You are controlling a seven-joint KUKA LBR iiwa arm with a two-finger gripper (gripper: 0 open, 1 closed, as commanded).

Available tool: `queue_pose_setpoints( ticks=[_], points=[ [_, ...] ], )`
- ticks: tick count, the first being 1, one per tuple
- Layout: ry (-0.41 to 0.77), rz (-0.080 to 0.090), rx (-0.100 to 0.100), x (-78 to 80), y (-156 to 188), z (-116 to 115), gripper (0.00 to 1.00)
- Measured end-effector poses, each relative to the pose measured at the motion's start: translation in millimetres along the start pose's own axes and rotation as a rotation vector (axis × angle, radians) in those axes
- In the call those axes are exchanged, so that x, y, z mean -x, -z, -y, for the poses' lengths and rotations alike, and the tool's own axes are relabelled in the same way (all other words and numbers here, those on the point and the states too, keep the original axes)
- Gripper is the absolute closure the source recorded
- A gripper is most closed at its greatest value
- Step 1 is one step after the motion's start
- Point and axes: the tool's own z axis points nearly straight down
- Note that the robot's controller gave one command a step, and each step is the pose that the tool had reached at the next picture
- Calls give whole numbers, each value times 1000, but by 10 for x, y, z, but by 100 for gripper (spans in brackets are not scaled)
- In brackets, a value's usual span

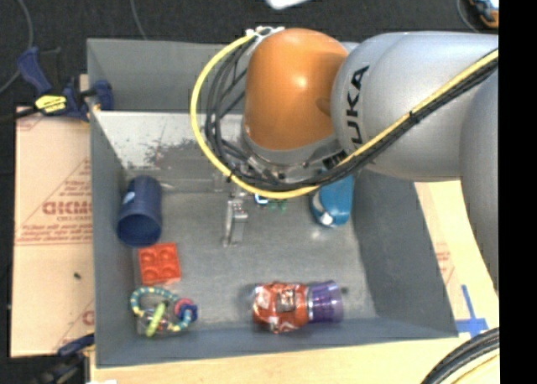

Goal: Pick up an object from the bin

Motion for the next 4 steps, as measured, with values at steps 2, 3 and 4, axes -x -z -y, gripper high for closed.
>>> queue_pose_setpoints(
  ticks=[2,3,4],
  points=[
    [98,7,0,-124,-732,322,0],
    [-58,9,2,-268,-1217,297,0],
    [270,11,-1,357,-1167,-313,0]
  ],
)
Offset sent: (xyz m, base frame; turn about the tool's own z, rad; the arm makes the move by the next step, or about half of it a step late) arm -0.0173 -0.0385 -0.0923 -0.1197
